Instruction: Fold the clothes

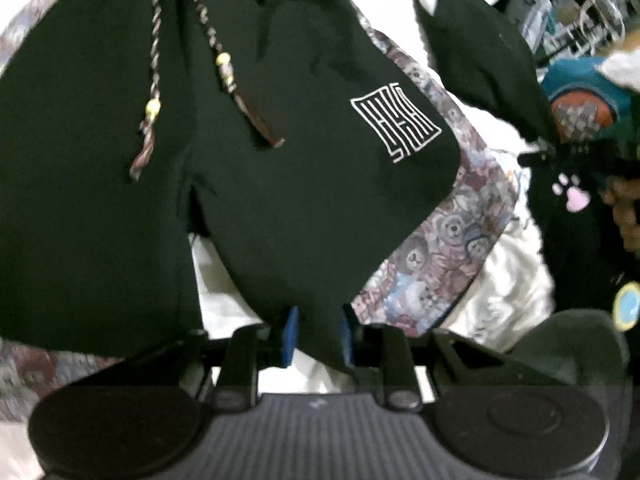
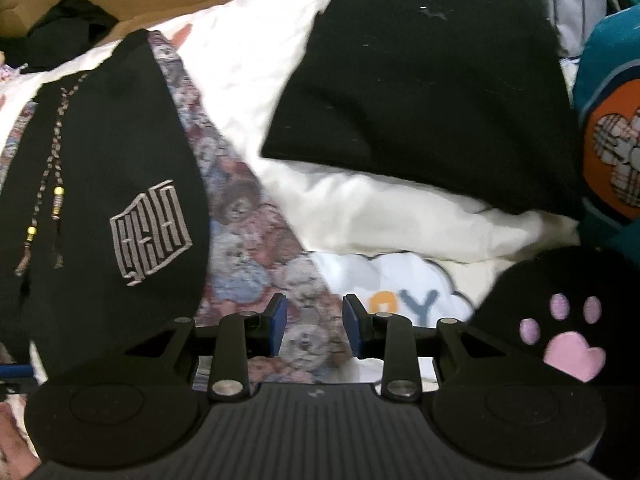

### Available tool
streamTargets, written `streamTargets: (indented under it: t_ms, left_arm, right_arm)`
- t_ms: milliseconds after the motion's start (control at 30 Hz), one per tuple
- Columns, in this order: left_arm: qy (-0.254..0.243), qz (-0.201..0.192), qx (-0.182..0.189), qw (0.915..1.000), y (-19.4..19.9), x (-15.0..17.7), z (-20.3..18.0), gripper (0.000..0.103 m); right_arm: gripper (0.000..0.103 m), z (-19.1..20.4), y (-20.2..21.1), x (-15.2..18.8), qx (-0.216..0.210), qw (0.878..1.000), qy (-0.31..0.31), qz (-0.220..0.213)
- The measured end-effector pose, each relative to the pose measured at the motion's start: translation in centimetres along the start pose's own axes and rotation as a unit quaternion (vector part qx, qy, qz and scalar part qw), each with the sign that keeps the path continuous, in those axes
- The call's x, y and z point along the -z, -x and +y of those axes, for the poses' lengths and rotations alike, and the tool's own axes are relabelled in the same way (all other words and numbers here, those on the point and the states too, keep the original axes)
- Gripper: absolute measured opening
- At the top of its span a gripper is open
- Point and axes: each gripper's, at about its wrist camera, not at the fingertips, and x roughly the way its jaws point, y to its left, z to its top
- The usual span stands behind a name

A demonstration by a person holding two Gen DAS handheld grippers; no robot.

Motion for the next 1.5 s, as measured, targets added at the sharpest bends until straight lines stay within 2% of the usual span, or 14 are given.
streamTargets:
  t_ms: [100,300,500,633,800,833,933,1033,1100,1167,1367,1500]
  left_arm:
    - [-0.017,-0.012,-0.007,0.9998,-0.3,-0.4,-0.6,0.022]
    - [-0.033,-0.009,0.021,0.9992,-1.5,-1.0,-1.8,0.022]
    - [-0.047,0.04,0.032,0.9976,-3.8,0.6,-2.9,0.02]
    - [-0.024,0.073,0.037,0.9964,-5.0,2.0,-2.7,0.02]
    - [-0.029,0.099,0.033,0.9942,-5.5,3.2,-3.2,0.02]
    - [-0.03,0.102,0.032,0.9939,-5.5,3.2,-3.3,0.02]
    - [-0.032,0.111,0.032,0.9928,-5.3,3.3,-3.8,0.024]
    - [-0.035,0.113,0.03,0.9925,-4.7,3.3,-4.2,0.032]
    - [-0.037,0.105,0.025,0.9934,-3.8,3.0,-4.6,0.052]
    - [-0.038,0.096,0.024,0.9943,-3.2,2.7,-4.7,0.063]
    - [-0.03,0.063,0.019,0.9974,0.7,0.3,-4.4,0.071]
    - [-0.037,0.04,0.01,0.9985,5.2,-2.0,-3.6,0.078]
  right_arm:
    - [0.035,0.7,-0.1,-0.3,-0.03,0.999,-0.013,-0.004]
    - [0.035,3.2,-1.6,-0.8,-0.034,0.999,0.001,0.006]
    - [0.035,3.6,-4.3,0.5,-0.018,0.999,0.001,0.043]
    - [0.035,3.2,-5.5,1.6,-0.006,0.998,-0.003,0.068]
    - [0.04,3.1,-5.4,2.4,0.001,0.997,-0.007,0.072]
    - [0.044,3.1,-5.3,2.5,0.002,0.997,-0.006,0.075]
    - [0.049,3.4,-4.9,2.8,0.009,0.996,0.003,0.083]
    - [0.05,3.4,-3.9,3.3,0.014,0.996,0.006,0.085]
    - [0.051,3.3,-3.4,3.3,0.013,0.996,0.006,0.083]
    - [0.053,3.3,-2.6,3.4,0.011,0.997,0.009,0.079]
    - [0.068,3.3,0.6,3.2,0.006,0.999,0.014,0.05]
    - [0.077,3.4,2.2,2.7,-0.01,0.999,0.01,0.03]
